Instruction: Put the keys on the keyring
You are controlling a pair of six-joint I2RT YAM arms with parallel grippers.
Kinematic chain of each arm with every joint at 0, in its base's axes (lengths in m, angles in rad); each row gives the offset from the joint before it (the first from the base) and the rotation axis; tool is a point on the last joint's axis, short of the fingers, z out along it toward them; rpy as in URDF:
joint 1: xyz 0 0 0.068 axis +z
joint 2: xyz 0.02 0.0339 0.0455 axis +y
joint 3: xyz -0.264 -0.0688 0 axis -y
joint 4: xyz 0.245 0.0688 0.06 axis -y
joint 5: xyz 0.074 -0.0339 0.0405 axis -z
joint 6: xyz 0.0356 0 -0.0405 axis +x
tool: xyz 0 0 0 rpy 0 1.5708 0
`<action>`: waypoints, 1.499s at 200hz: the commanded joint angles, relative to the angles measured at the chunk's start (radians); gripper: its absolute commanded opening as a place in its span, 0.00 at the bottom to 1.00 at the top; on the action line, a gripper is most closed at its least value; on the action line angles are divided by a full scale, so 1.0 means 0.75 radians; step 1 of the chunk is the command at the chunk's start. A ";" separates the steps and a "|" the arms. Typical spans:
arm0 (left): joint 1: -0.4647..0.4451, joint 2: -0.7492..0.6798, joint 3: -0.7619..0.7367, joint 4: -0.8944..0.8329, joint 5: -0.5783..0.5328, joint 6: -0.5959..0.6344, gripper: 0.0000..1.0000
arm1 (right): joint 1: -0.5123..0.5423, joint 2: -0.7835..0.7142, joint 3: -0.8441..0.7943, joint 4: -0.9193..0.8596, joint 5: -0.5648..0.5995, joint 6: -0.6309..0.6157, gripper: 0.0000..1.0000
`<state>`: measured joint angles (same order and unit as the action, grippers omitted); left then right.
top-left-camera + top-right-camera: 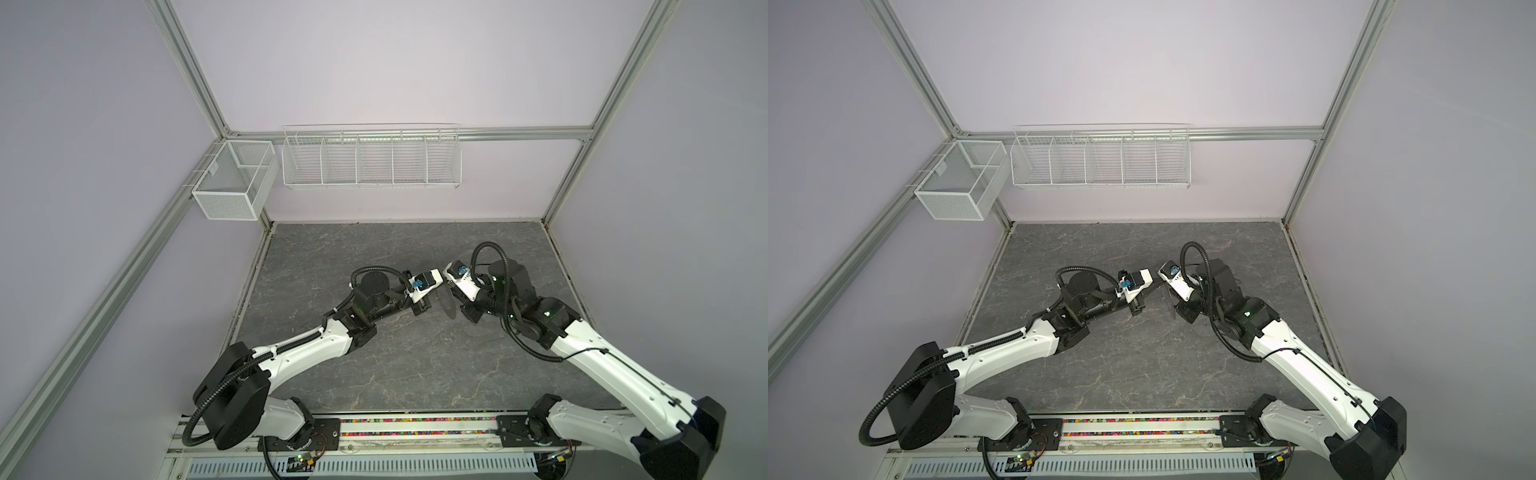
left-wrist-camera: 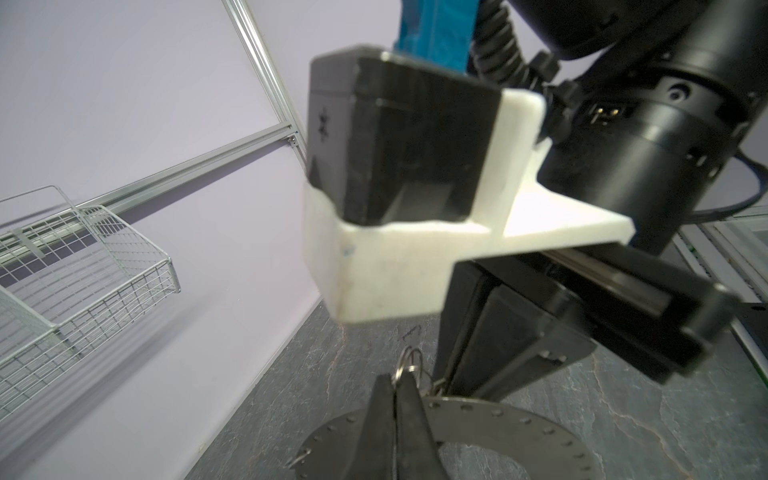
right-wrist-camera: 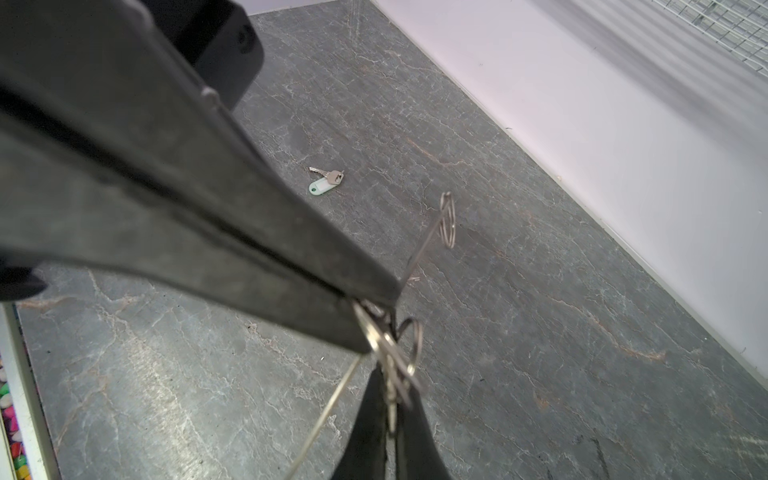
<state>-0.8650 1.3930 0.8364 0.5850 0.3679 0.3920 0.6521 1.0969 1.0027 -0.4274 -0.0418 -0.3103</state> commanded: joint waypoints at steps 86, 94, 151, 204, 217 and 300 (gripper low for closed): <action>0.055 -0.115 -0.015 -0.025 0.336 -0.096 0.00 | -0.004 -0.221 -0.055 -0.018 -0.140 -0.117 0.39; 0.057 -0.121 -0.016 -0.031 0.357 -0.098 0.00 | -0.003 -0.233 -0.052 -0.024 -0.145 -0.130 0.39; 0.074 -0.140 -0.008 -0.070 0.461 -0.134 0.00 | 0.014 -0.309 -0.042 -0.034 -0.190 -0.295 0.33; 0.075 -0.145 0.015 -0.134 0.503 -0.141 0.00 | 0.067 -0.325 -0.038 -0.005 -0.146 -0.483 0.24; 0.075 -0.143 0.022 -0.141 0.503 -0.146 0.00 | 0.080 -0.310 -0.029 -0.017 -0.143 -0.510 0.23; 0.075 -0.135 0.047 -0.150 0.516 -0.171 0.00 | 0.114 -0.279 -0.035 -0.049 -0.068 -0.574 0.24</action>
<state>-0.8116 1.3060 0.8284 0.4648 0.7315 0.2893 0.7296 0.8814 0.9817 -0.4522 -0.1200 -0.7040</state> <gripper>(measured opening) 0.049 0.213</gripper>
